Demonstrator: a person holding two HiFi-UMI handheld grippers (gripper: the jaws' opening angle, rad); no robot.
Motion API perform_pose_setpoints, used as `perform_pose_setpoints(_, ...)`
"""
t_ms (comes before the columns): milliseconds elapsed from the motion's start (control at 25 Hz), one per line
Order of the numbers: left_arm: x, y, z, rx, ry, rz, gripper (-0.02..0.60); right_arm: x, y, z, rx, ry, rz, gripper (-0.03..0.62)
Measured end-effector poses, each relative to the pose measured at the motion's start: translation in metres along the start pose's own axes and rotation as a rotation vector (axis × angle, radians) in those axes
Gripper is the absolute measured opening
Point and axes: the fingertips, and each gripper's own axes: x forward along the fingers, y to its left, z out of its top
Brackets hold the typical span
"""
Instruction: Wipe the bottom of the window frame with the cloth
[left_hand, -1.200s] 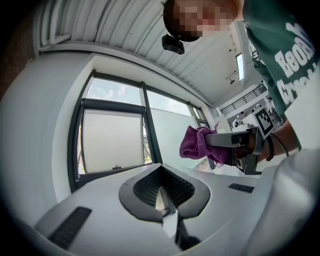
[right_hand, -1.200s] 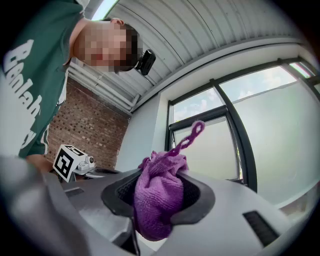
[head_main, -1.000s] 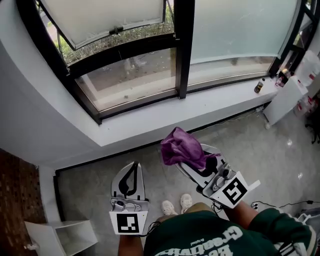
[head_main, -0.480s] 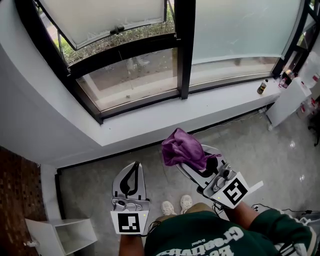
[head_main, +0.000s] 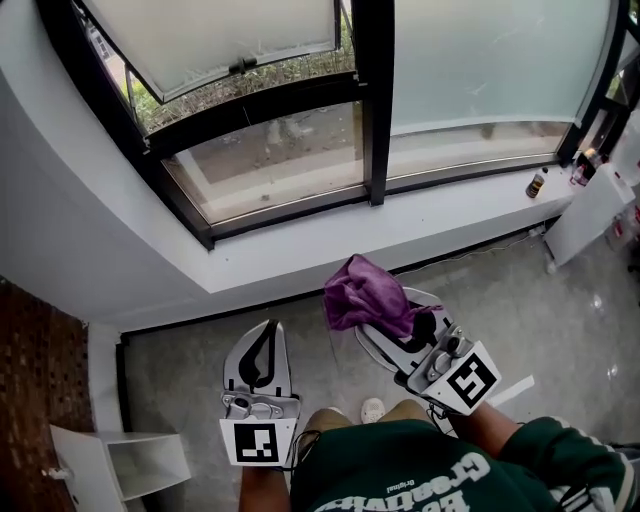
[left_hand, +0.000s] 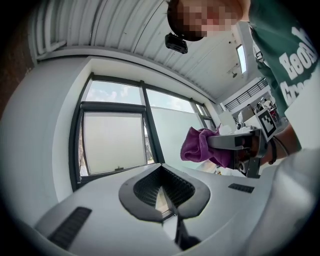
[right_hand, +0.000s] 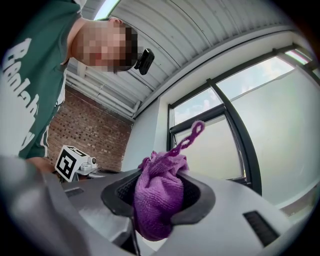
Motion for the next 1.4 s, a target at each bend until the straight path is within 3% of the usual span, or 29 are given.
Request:
perform_pose_setpoints(400, 0.0, 0.016, 0.002, 0.041, 0.013, 0.061, 0.003, 0.013, 0.001, -0.004, 0.039, -0.029, 0.051, 0.158)
perform_pose_setpoints(840, 0.049, 0.066, -0.019, 0.045, -0.023, 0.049, 0.003, 0.07, -0.025, -0.034, 0.031, -0.047, 0.046, 0.158)
perform_pose_setpoints(1200, 0.151, 0.18, -0.068, 0.112, -0.049, 0.005, 0.003, 0.197, -0.082, -0.088, -0.042, -0.03, -0.003, 0.158)
perform_pose_setpoints(1400, 0.222, 0.251, -0.083, 0.081, -0.048, -0.035, 0.003, 0.288, -0.12, -0.105, -0.039, -0.016, -0.005, 0.158)
